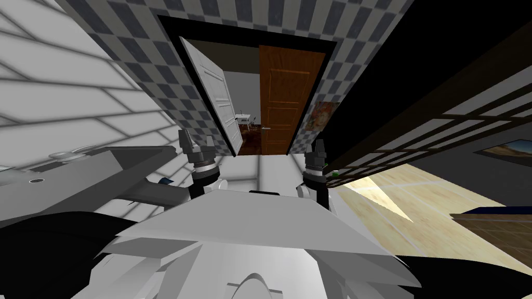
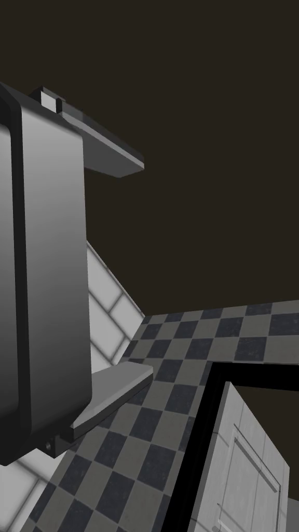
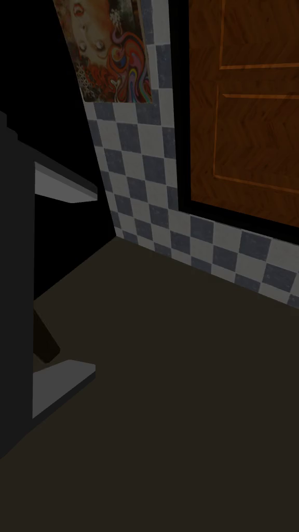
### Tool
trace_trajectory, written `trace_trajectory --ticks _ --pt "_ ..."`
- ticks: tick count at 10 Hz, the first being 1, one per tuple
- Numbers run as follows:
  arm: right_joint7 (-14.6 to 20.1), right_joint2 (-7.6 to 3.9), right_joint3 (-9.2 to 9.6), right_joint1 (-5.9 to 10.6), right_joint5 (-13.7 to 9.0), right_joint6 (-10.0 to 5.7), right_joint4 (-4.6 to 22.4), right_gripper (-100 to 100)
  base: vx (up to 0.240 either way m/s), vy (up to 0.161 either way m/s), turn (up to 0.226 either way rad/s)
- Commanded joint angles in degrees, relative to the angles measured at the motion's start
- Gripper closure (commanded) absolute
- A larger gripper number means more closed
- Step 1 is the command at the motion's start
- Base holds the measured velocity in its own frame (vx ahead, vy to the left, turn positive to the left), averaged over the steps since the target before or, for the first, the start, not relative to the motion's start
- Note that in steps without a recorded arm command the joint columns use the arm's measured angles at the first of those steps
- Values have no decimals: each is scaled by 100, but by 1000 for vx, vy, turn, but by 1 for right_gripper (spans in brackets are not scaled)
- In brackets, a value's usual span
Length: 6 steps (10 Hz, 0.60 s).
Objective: Push the door open
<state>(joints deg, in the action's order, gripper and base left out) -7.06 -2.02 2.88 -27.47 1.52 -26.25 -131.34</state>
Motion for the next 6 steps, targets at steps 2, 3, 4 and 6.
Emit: trace_trajectory --ticks 2,3,4,6 --pt "6 -39 -15 144 -24 -3 242 -100 80 21 13" --pt "10 -60 -24 234 -39 -5 394 -100 116 18 12" --pt "11 -70 -29 279 -47 -6 469 -100 98 24 14" --pt "19 -107 -47 462 -78 -10 778 -100 103 26 14"
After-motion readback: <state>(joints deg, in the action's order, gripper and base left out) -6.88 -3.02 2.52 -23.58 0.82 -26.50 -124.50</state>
